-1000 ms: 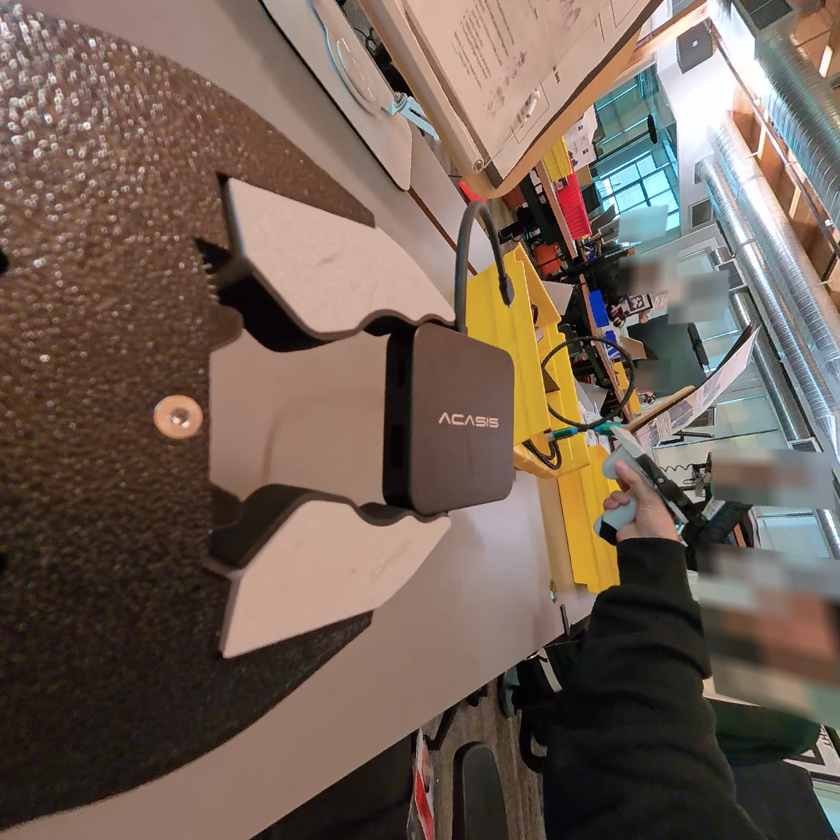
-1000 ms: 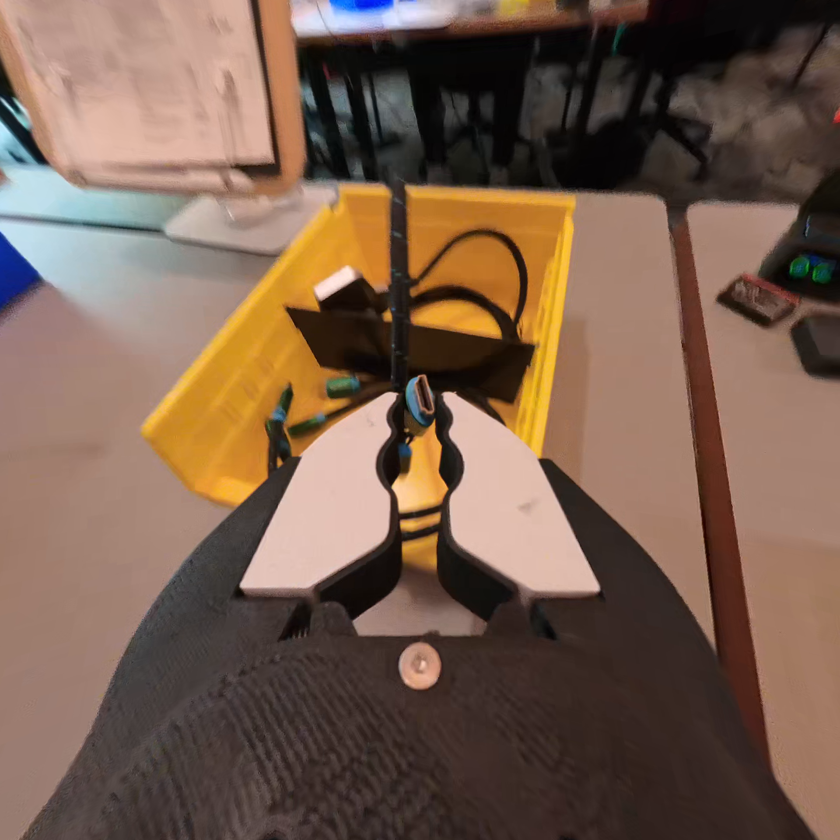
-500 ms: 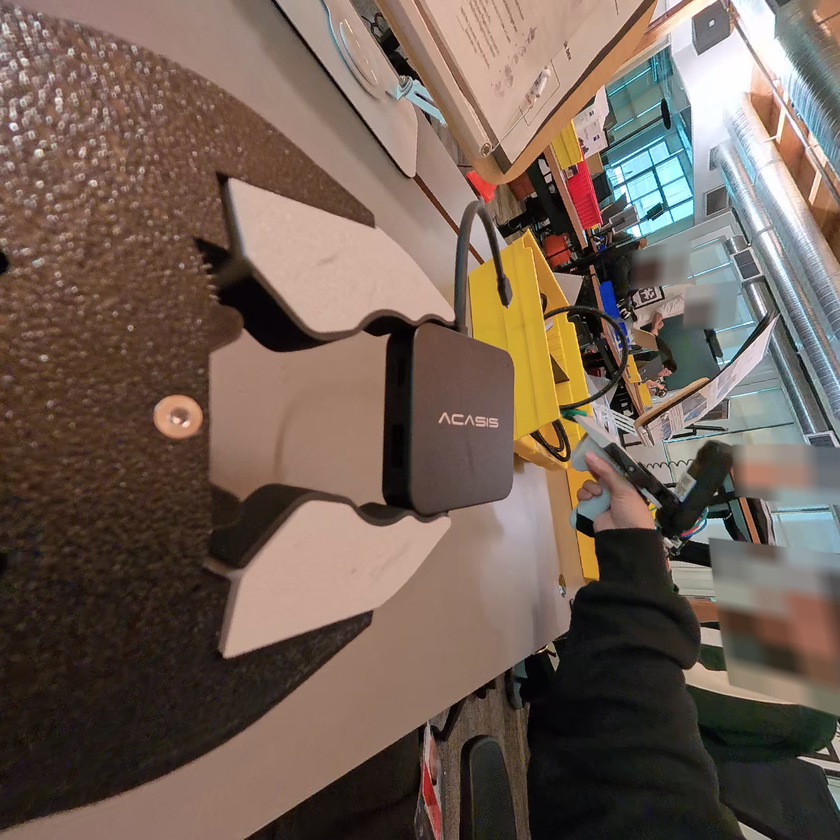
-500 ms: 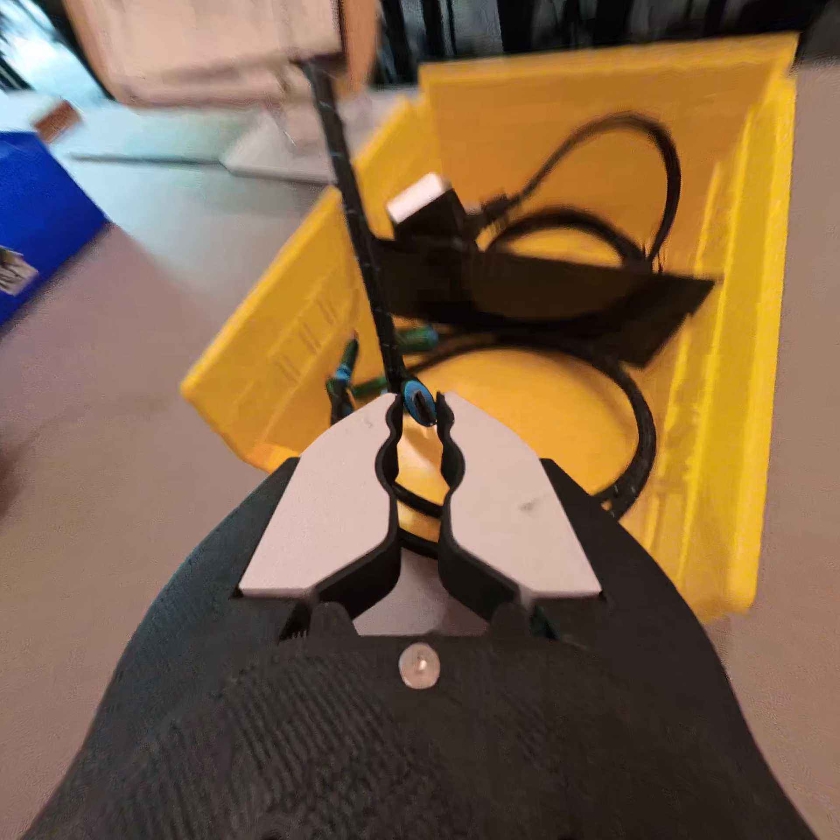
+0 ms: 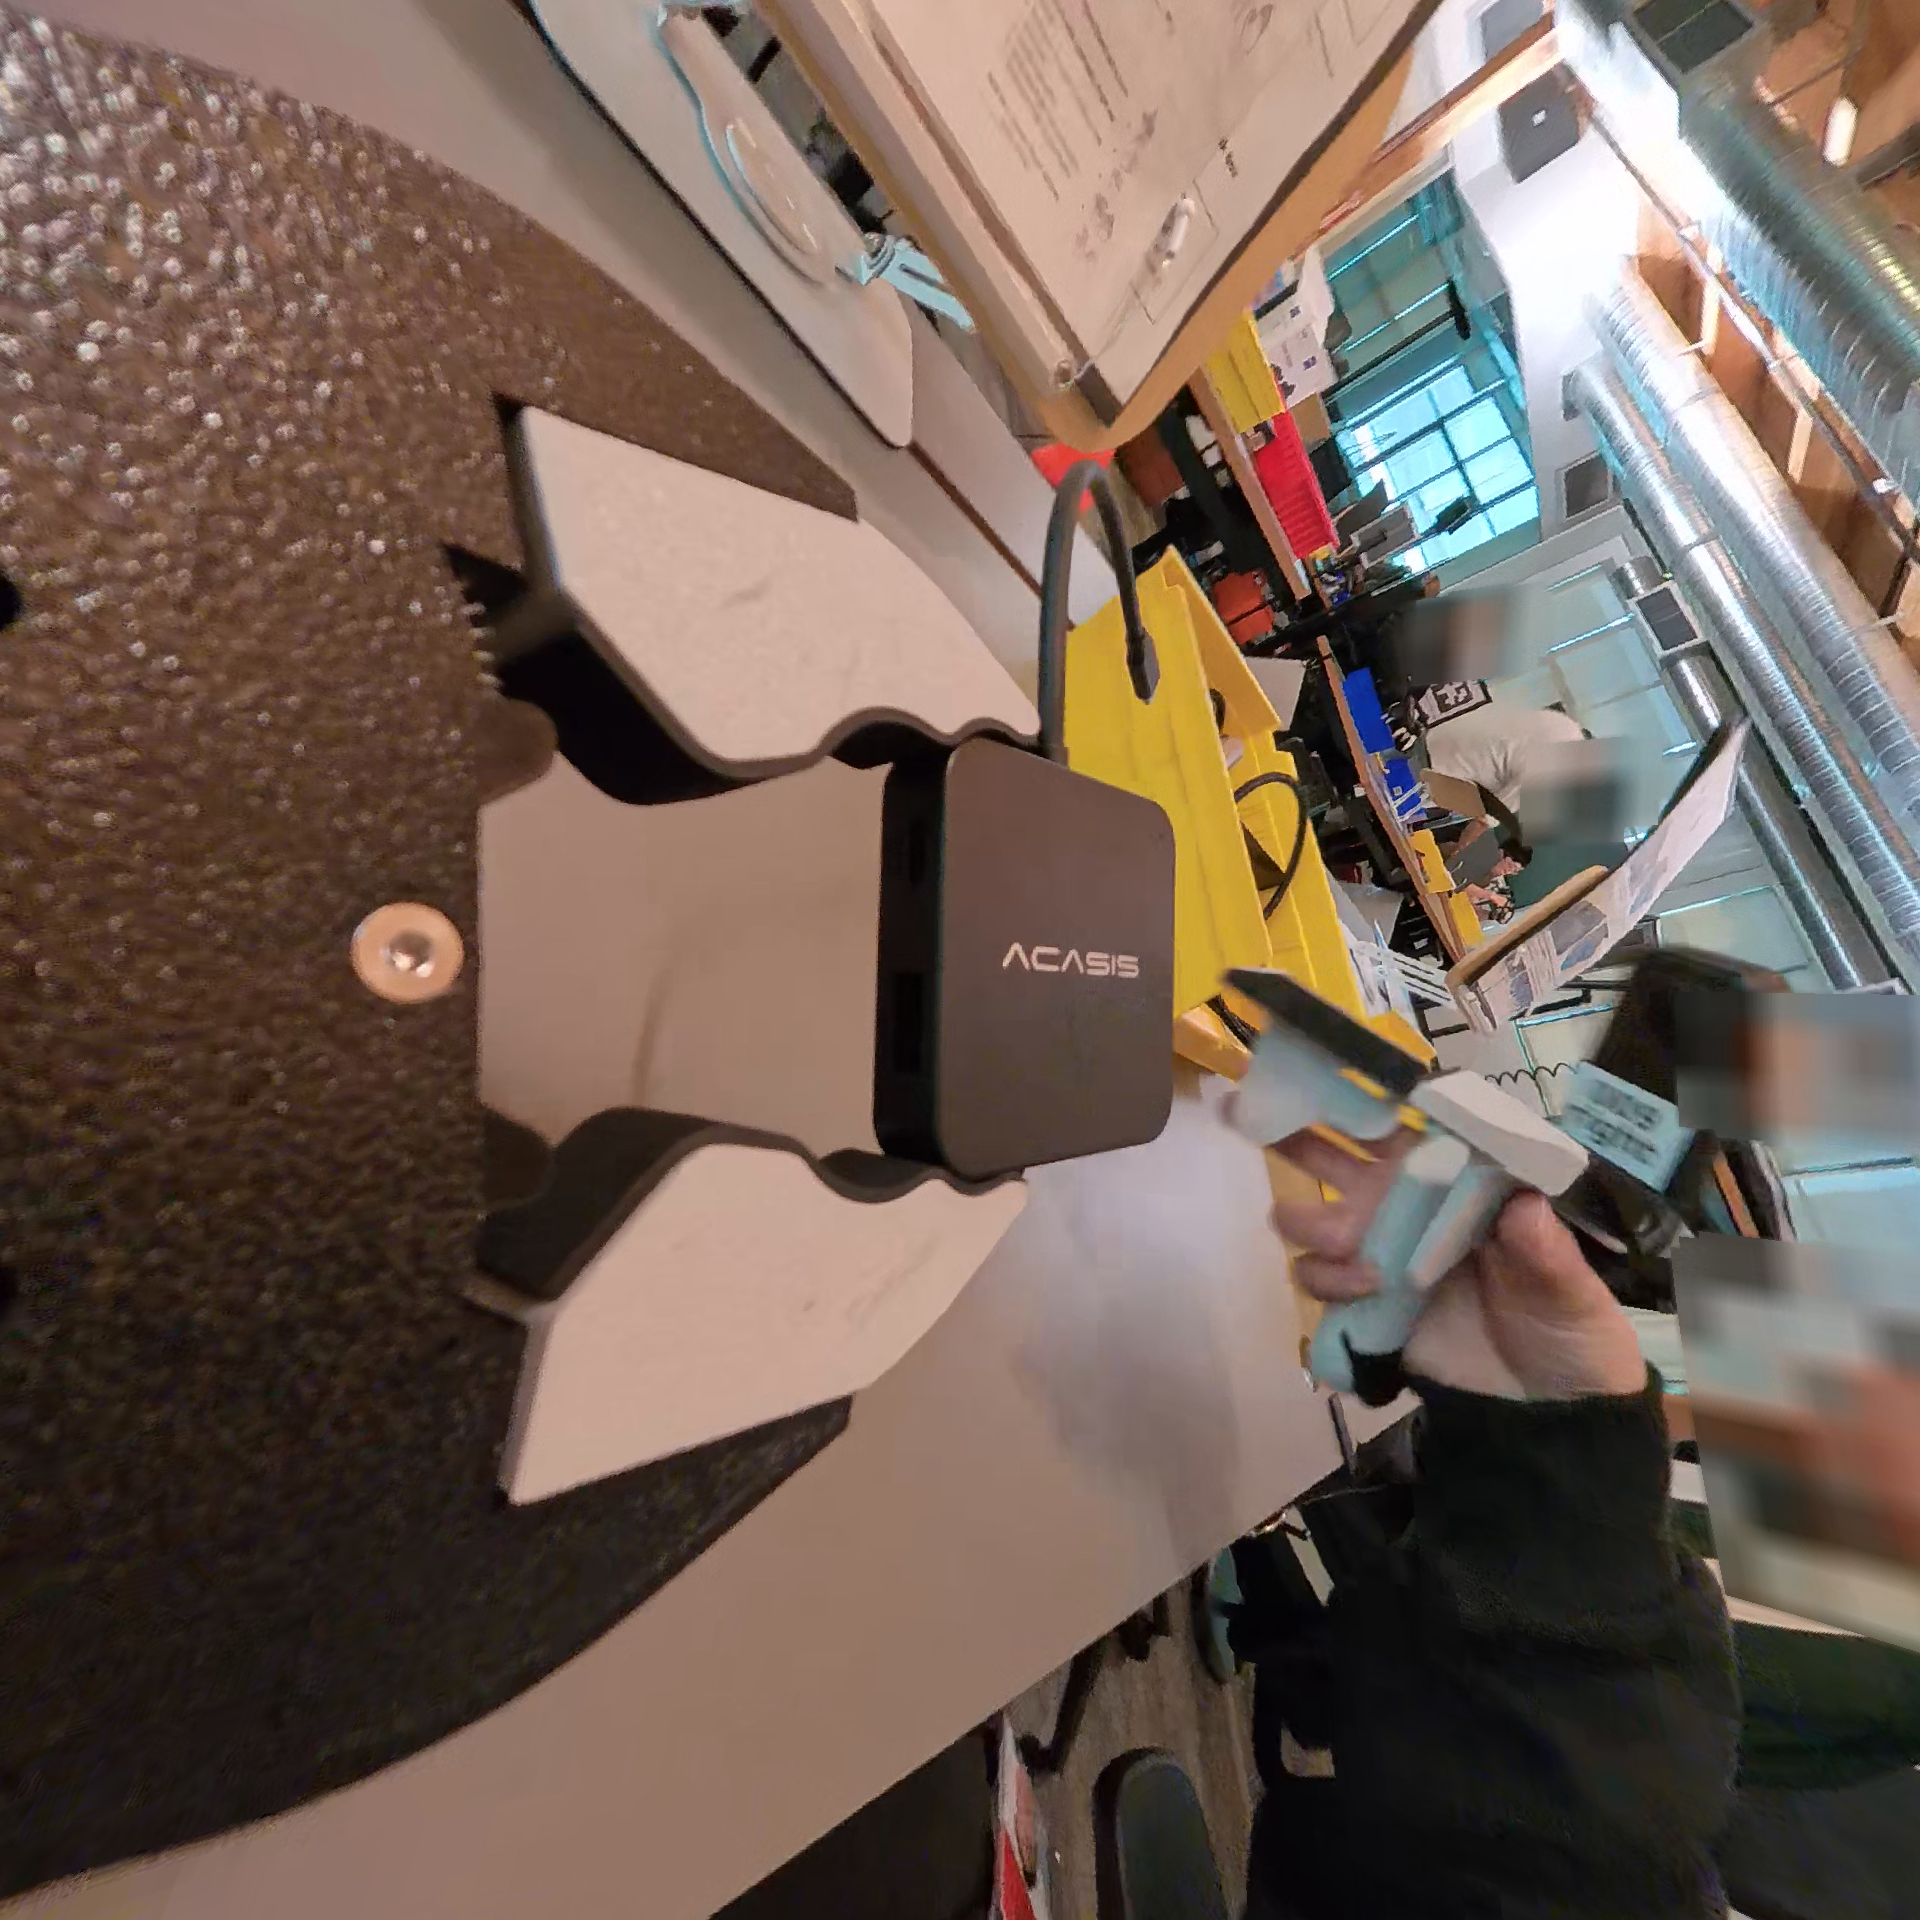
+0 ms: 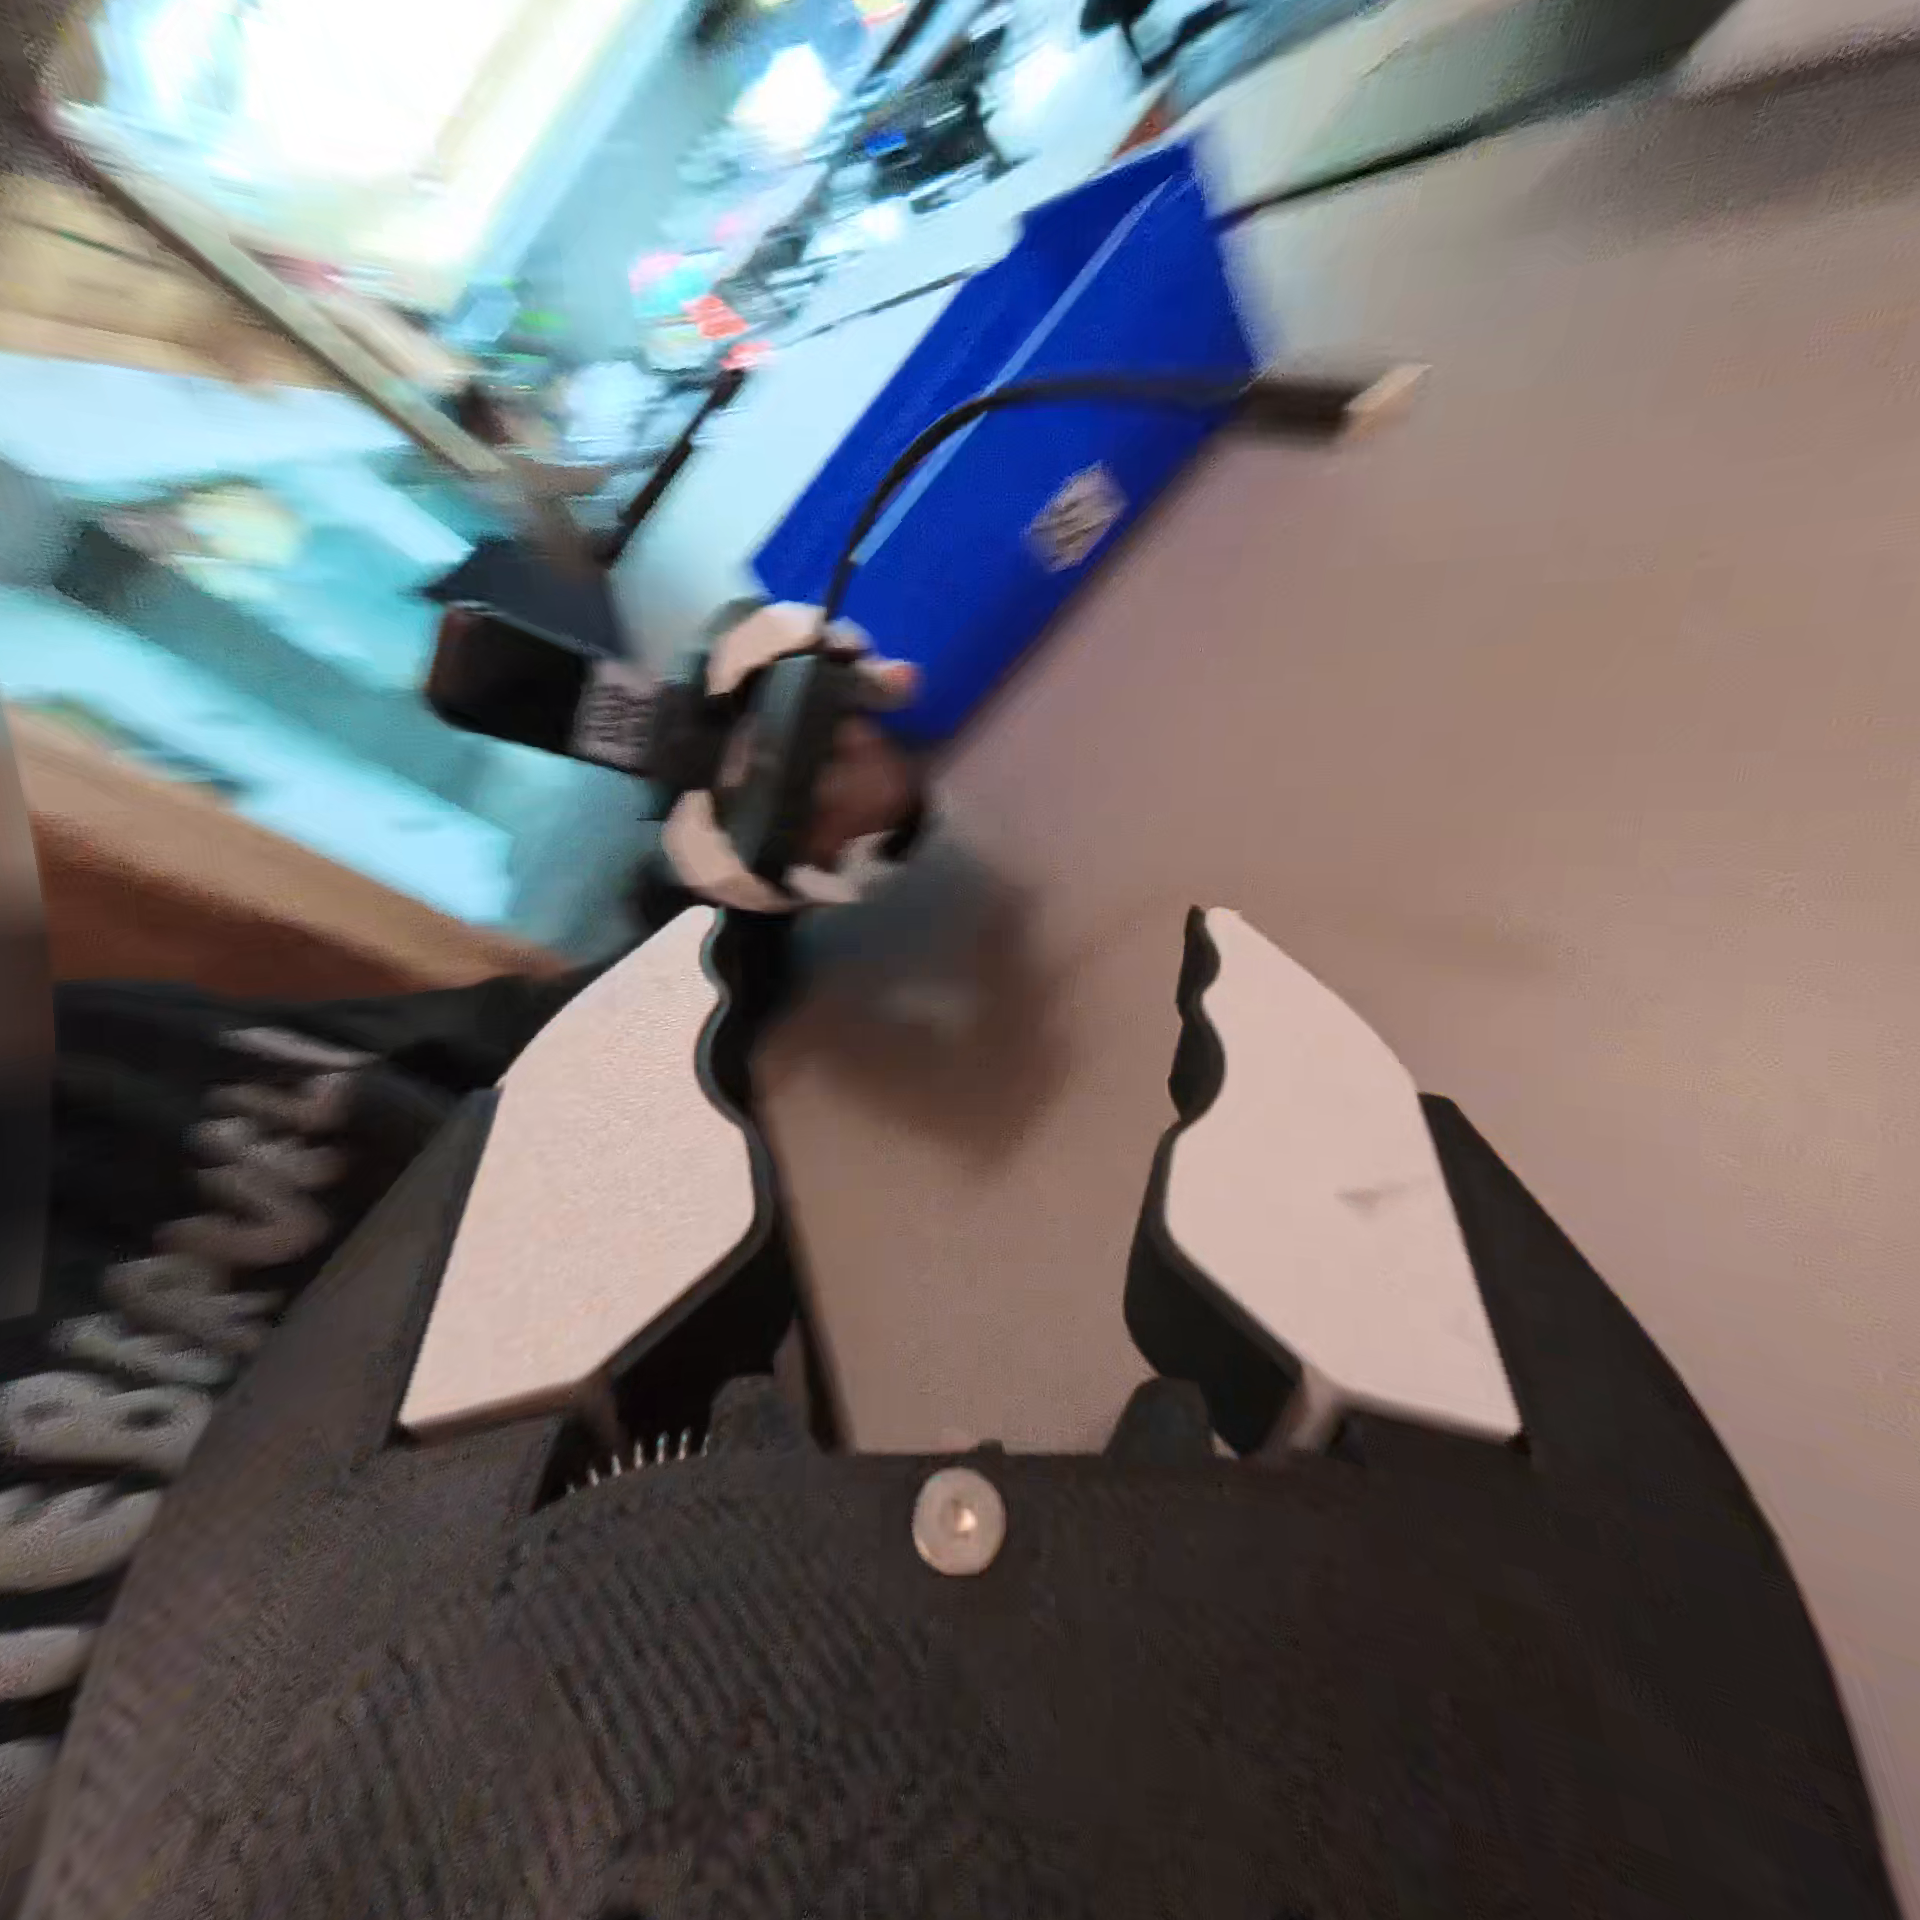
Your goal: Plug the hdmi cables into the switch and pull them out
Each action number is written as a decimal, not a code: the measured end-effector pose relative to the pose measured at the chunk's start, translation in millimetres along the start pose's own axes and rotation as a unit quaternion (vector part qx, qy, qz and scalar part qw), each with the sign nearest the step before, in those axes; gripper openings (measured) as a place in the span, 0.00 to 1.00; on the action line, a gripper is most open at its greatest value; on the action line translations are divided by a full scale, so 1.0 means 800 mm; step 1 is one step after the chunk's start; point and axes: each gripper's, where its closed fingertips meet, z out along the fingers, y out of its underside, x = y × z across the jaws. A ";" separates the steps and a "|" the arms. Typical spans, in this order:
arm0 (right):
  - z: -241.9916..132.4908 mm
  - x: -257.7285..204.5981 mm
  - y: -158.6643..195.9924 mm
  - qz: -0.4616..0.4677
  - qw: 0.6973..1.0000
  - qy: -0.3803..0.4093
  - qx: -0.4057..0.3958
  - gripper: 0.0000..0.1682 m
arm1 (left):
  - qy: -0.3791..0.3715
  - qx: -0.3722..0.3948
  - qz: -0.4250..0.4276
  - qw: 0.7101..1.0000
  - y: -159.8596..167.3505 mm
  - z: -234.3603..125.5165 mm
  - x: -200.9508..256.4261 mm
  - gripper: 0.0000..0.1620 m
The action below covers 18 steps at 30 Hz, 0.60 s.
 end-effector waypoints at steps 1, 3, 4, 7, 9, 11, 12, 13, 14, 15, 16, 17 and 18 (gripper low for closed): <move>0.029 -0.017 0.013 0.032 0.998 -0.050 -0.017 0.48 | 0.001 0.001 0.014 1.000 -0.002 0.002 0.004 0.45; 0.075 -0.041 0.030 0.074 0.989 -0.116 -0.045 0.46 | 0.000 0.004 0.038 0.999 -0.008 0.007 0.011 0.45; 0.094 -0.049 0.034 0.087 0.985 -0.138 -0.056 0.43 | -0.001 0.010 0.046 0.999 -0.012 0.009 0.013 0.45; 0.127 -0.079 0.041 0.109 0.969 -0.204 -0.089 0.36 | 0.001 0.010 0.067 0.998 -0.018 0.013 0.020 0.45; 0.133 -0.091 0.041 0.078 0.965 -0.231 -0.099 0.11 | -0.005 -0.013 0.094 0.996 -0.010 0.016 0.022 0.45; 0.139 -0.076 0.042 0.036 0.975 -0.190 -0.112 0.09 | -0.032 -0.047 0.119 0.991 0.003 0.019 0.015 0.45; 0.138 -0.068 0.040 0.022 0.978 -0.171 -0.119 0.09 | -0.047 -0.059 0.121 0.990 0.009 0.020 0.011 0.45; 0.135 -0.060 0.034 0.010 0.982 -0.147 -0.118 0.09 | -0.063 -0.063 0.110 0.990 0.012 0.021 0.006 0.45; 0.127 -0.049 0.023 -0.008 0.987 -0.116 -0.115 0.09 | -0.074 -0.055 0.091 0.992 0.011 0.021 0.003 0.45; 0.114 -0.035 0.008 -0.036 0.990 -0.077 -0.113 0.09 | -0.076 -0.039 0.070 0.994 0.008 0.020 0.002 0.49; 0.095 -0.016 -0.012 -0.074 0.991 -0.025 -0.112 0.09 | -0.073 -0.025 0.049 0.996 0.005 0.019 0.001 0.52; 0.071 0.008 -0.037 -0.125 0.985 0.043 -0.106 0.09 | -0.071 -0.017 0.029 0.997 0.004 0.017 -0.001 0.52; 0.041 0.035 -0.067 -0.185 0.970 0.124 -0.102 0.09 | -0.075 -0.011 0.012 0.997 0.003 0.015 -0.005 0.51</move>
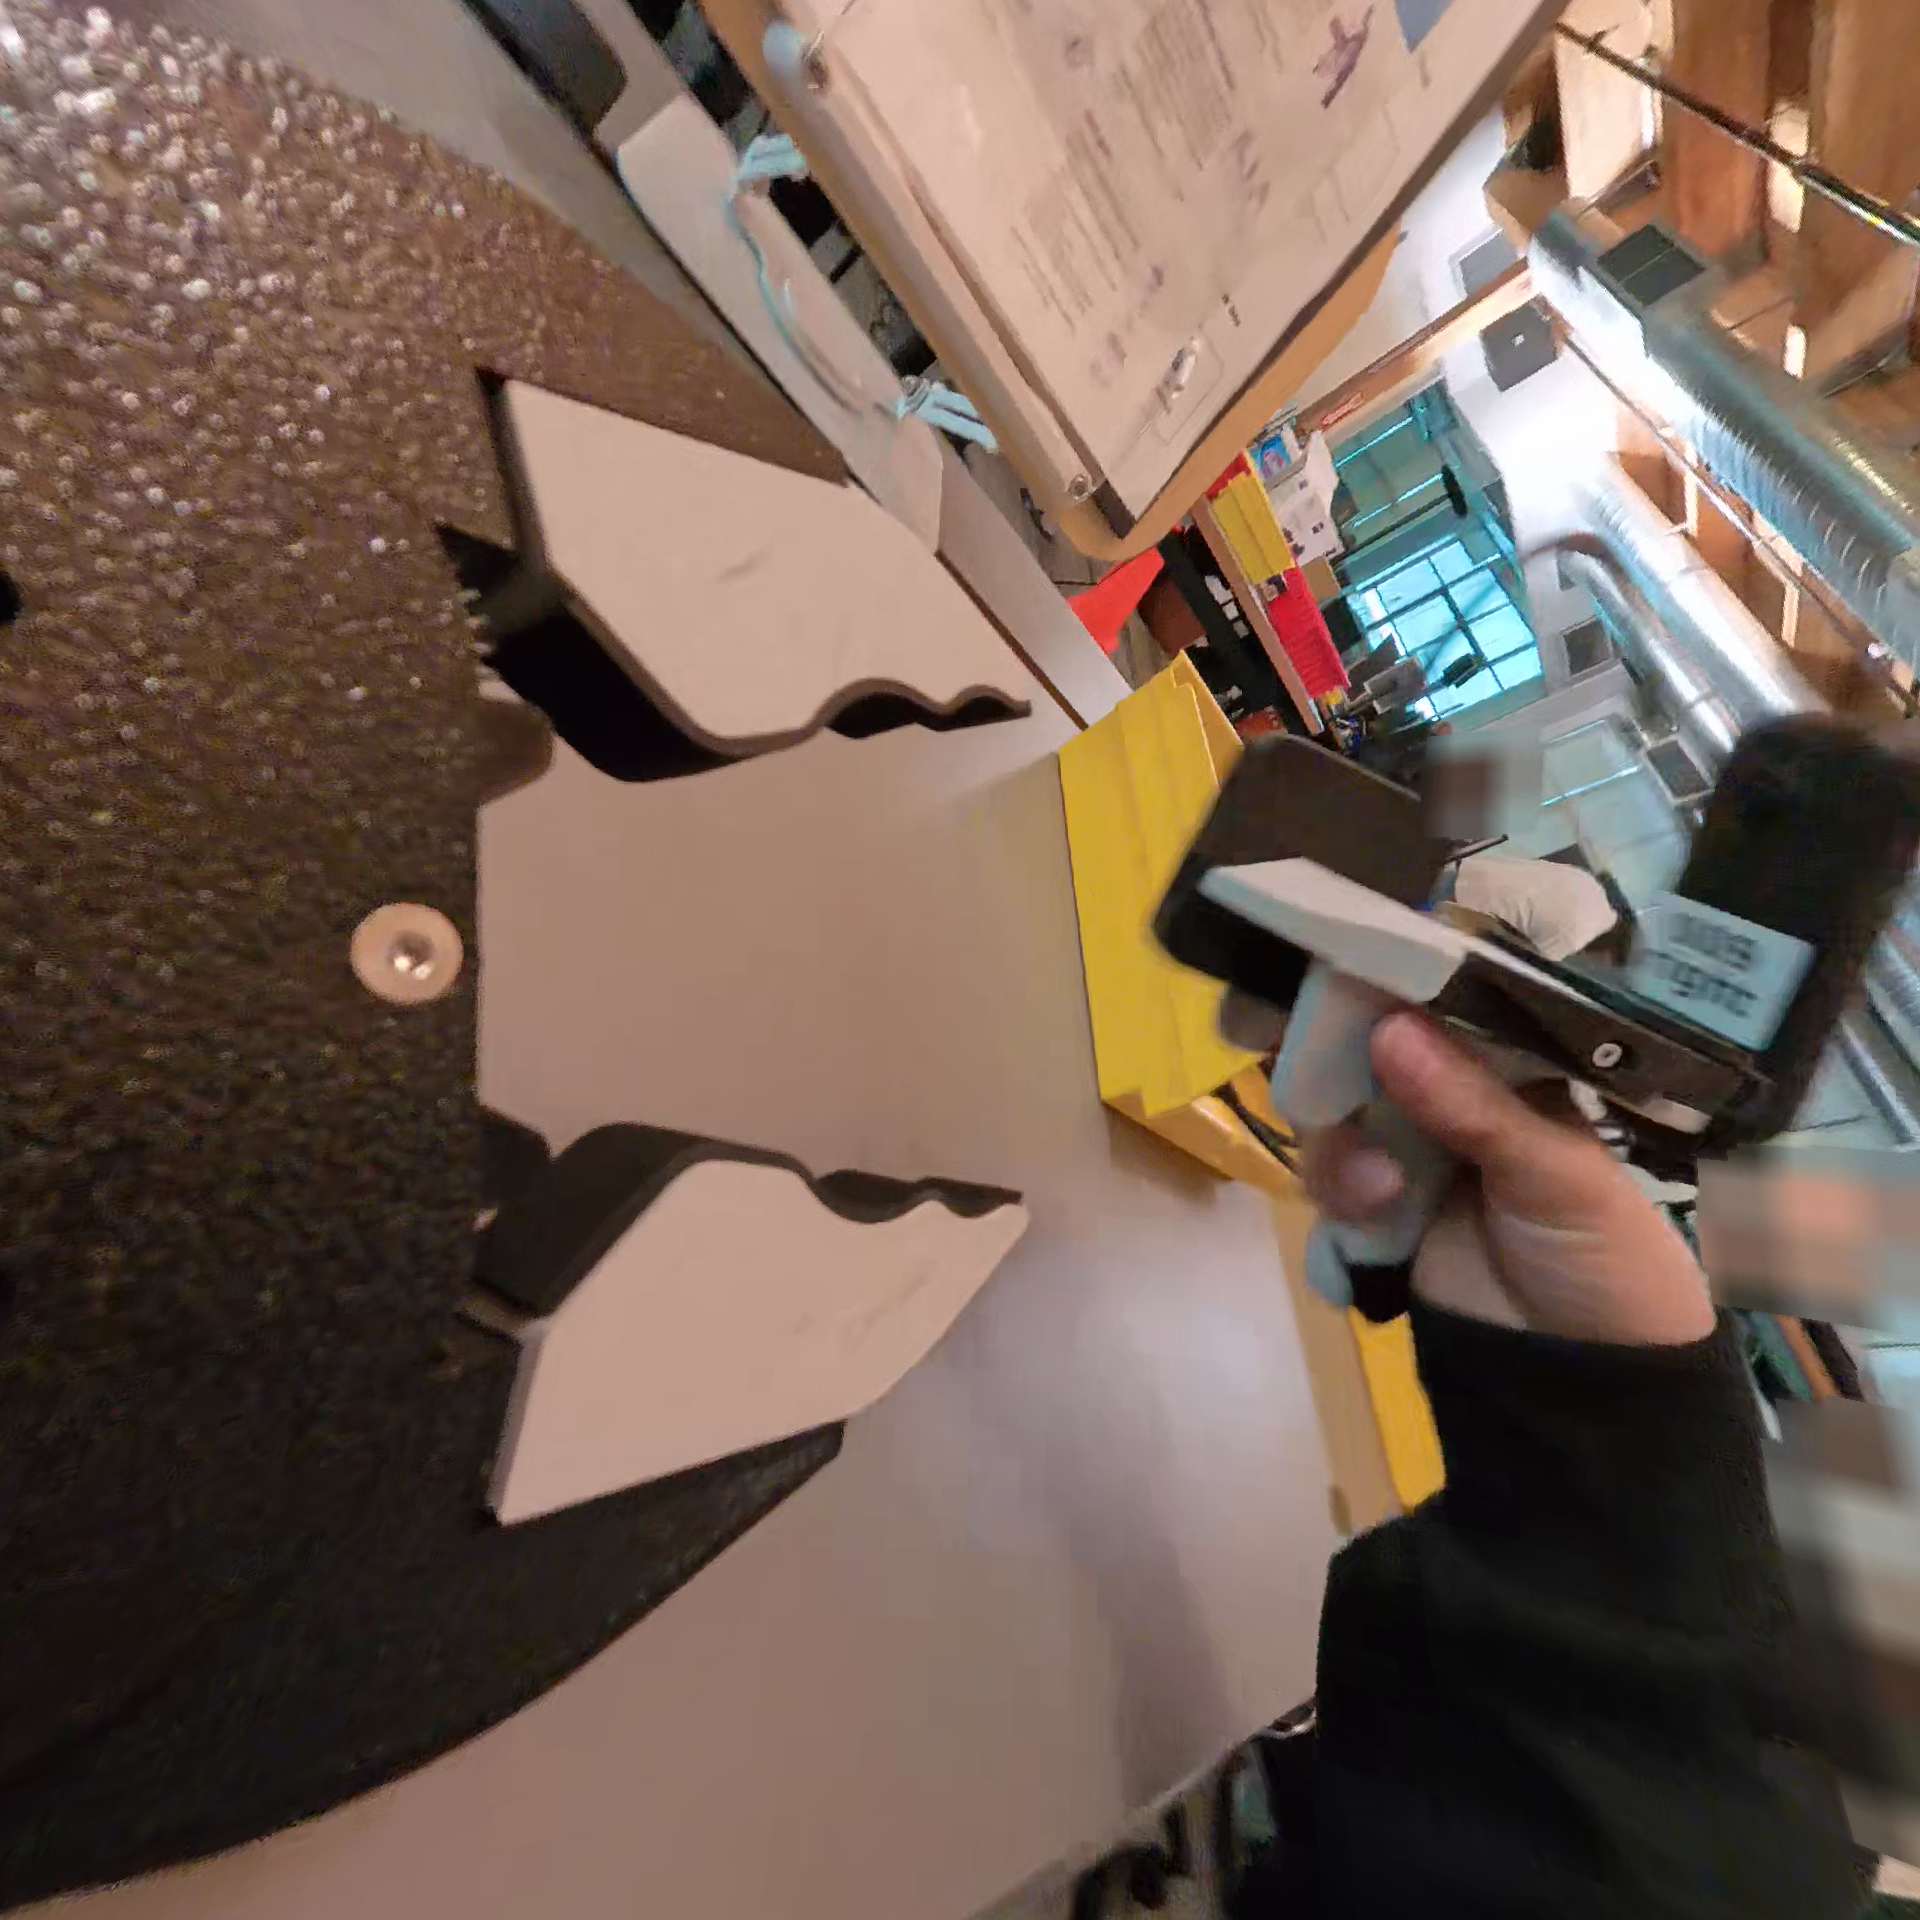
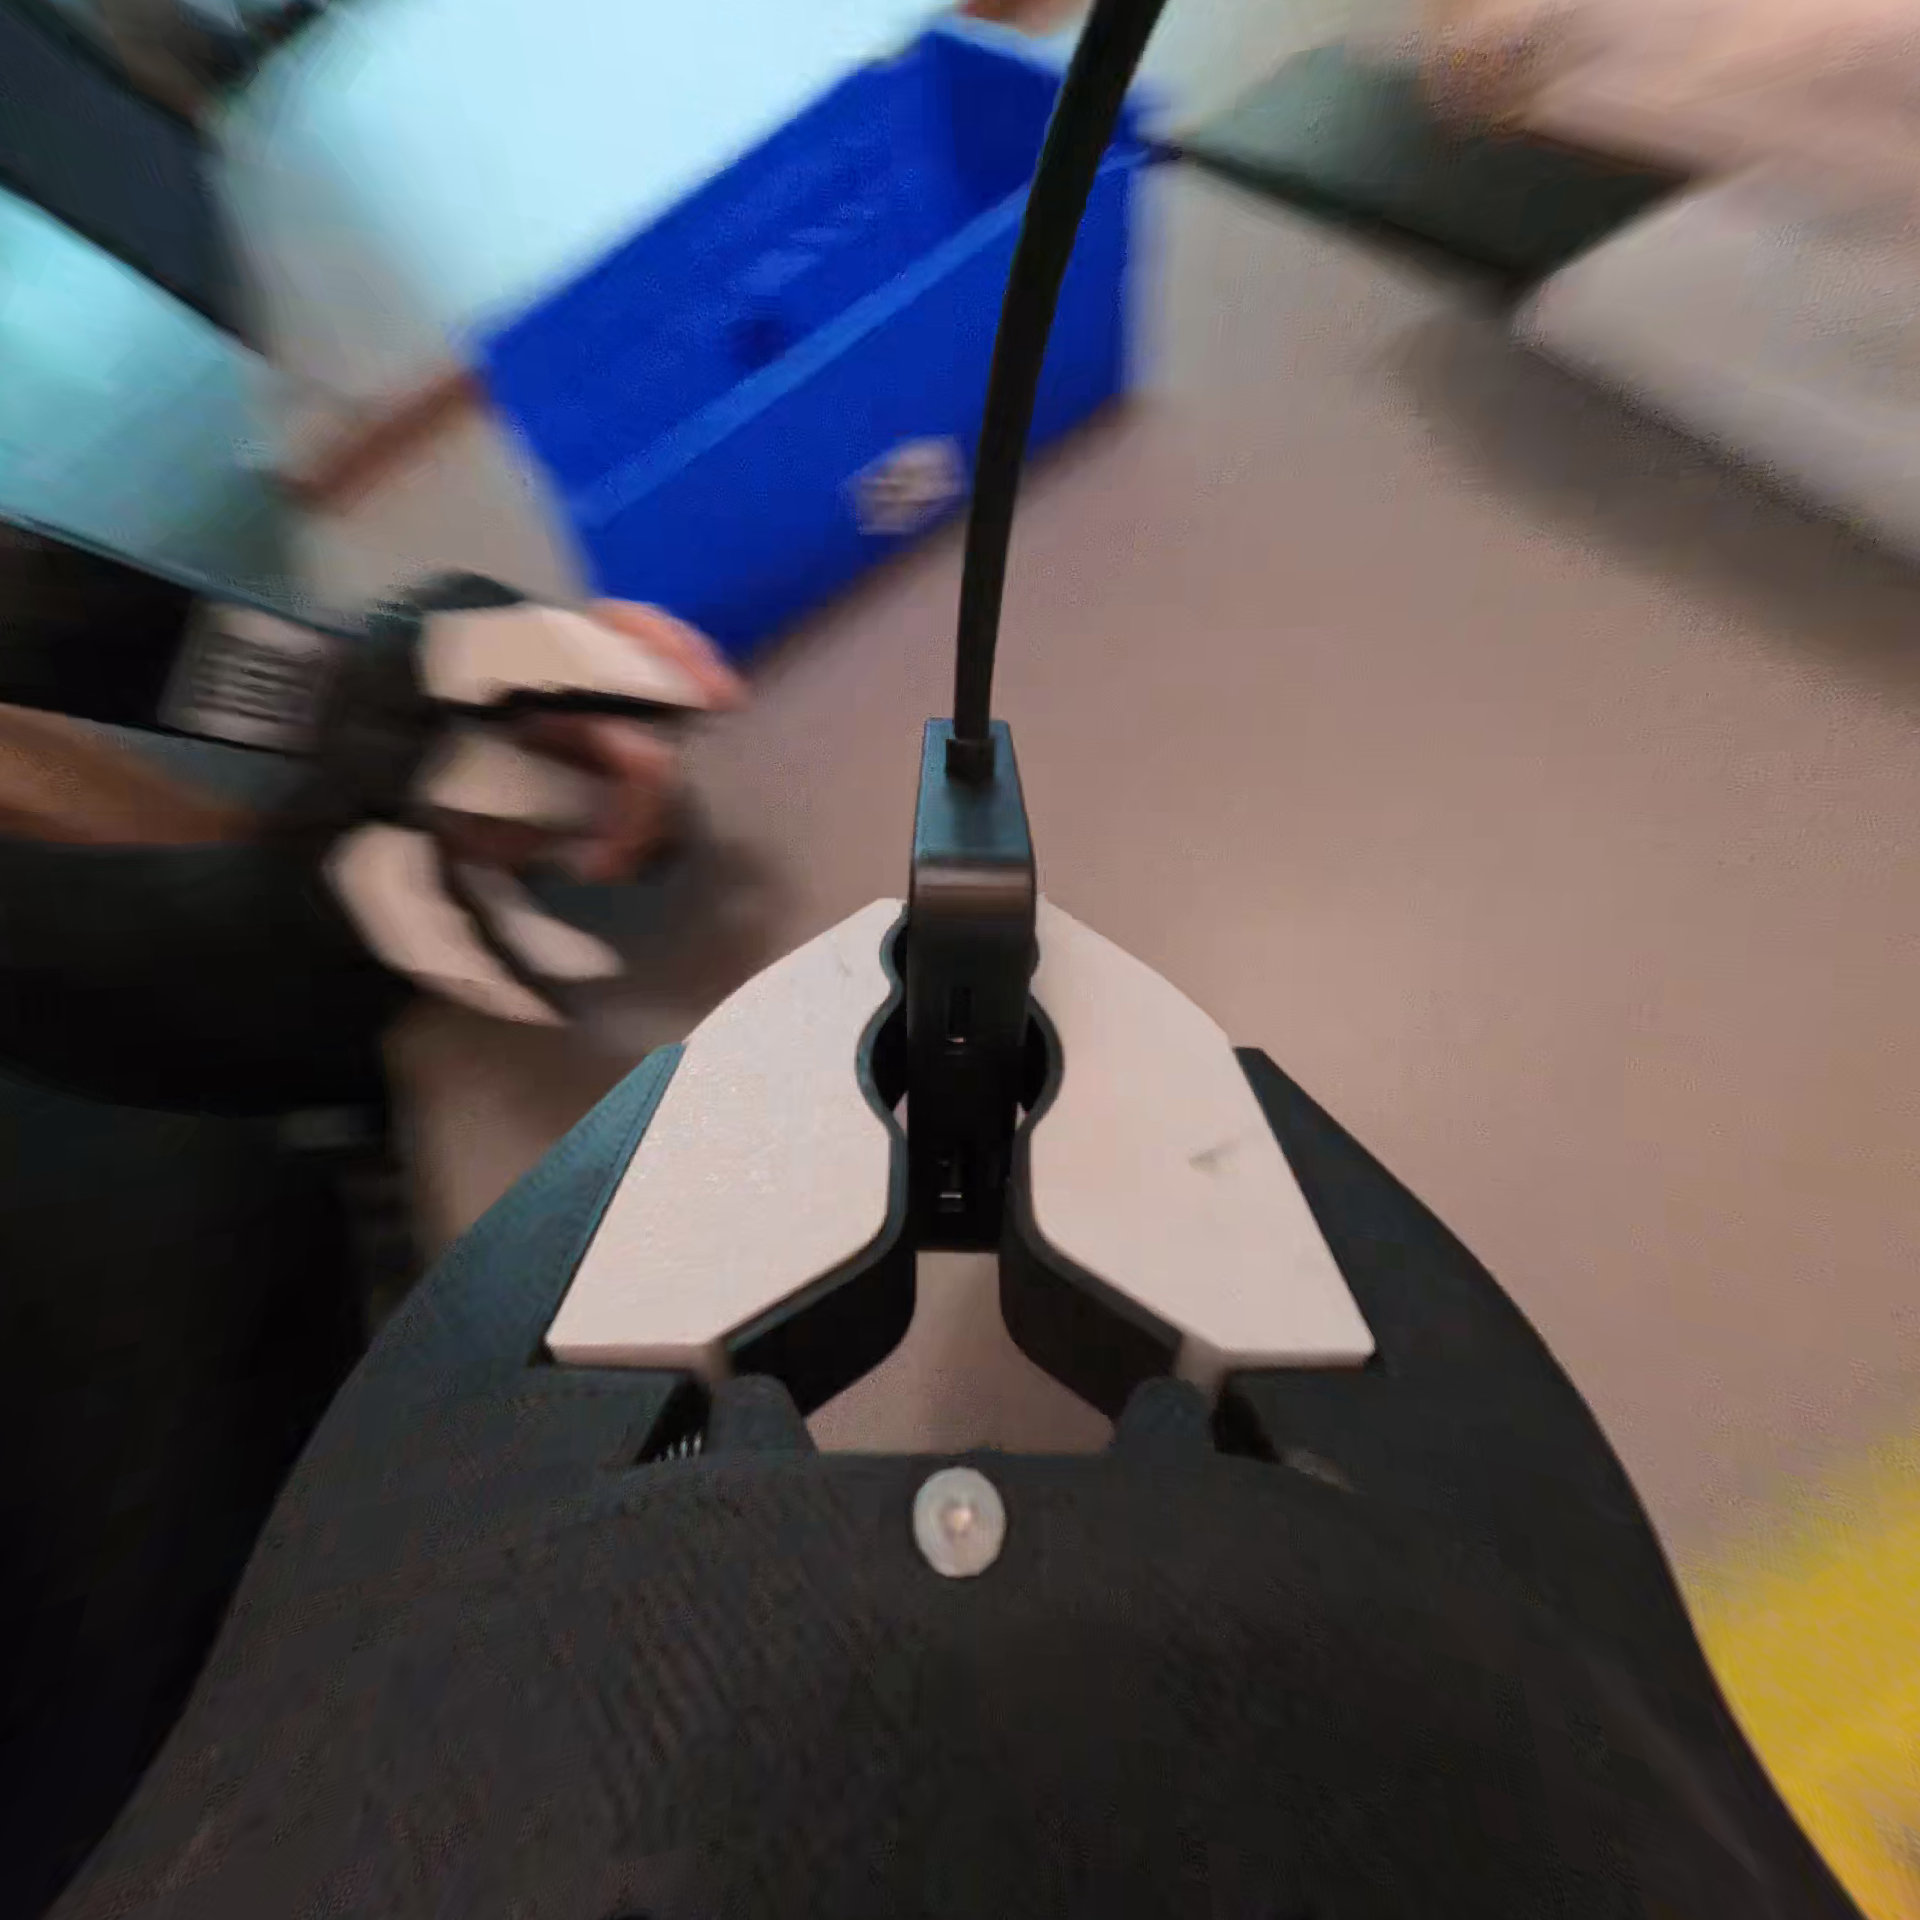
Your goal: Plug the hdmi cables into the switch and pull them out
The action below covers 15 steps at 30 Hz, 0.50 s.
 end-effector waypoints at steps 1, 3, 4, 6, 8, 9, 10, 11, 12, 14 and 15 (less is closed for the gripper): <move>-0.032 0.048 -0.010 -0.056 0.994 0.095 -0.015 0.09 | -0.005 0.005 -0.012 1.000 -0.001 -0.002 -0.005 0.50; -0.108 0.144 -0.025 -0.139 0.947 0.281 -0.070 0.08 | -0.009 0.019 -0.026 0.999 -0.003 -0.006 -0.011 0.48; -0.142 0.182 -0.025 -0.161 0.920 0.337 -0.116 0.08 | -0.012 0.023 -0.029 0.999 -0.003 -0.007 -0.014 0.46; -0.190 0.241 -0.008 -0.158 0.880 0.386 -0.226 0.09 | -0.012 0.022 -0.033 0.999 -0.001 -0.007 -0.016 0.44; -0.221 0.287 0.005 -0.134 0.848 0.417 -0.299 0.08 | -0.008 0.022 -0.037 0.999 0.000 -0.007 -0.015 0.44; -0.230 0.306 0.010 -0.132 0.836 0.422 -0.327 0.08 | -0.006 0.023 -0.041 0.999 0.001 -0.006 -0.015 0.43; -0.235 0.323 0.016 -0.130 0.827 0.417 -0.354 0.08 | -0.004 0.024 -0.045 0.999 0.001 -0.006 -0.014 0.42; -0.241 0.338 0.022 -0.127 0.814 0.418 -0.382 0.08 | -0.003 0.024 -0.049 0.999 0.002 -0.005 -0.014 0.42; -0.248 0.355 0.026 -0.131 0.794 0.430 -0.410 0.08 | -0.001 0.023 -0.050 0.998 0.003 -0.005 -0.013 0.42; -0.259 0.378 0.035 -0.150 0.748 0.435 -0.478 0.08 | 0.001 0.017 -0.048 0.999 0.007 -0.004 -0.013 0.42; -0.262 0.389 0.038 -0.169 0.723 0.438 -0.507 0.08 | 0.001 0.016 -0.048 0.999 0.007 -0.004 -0.013 0.42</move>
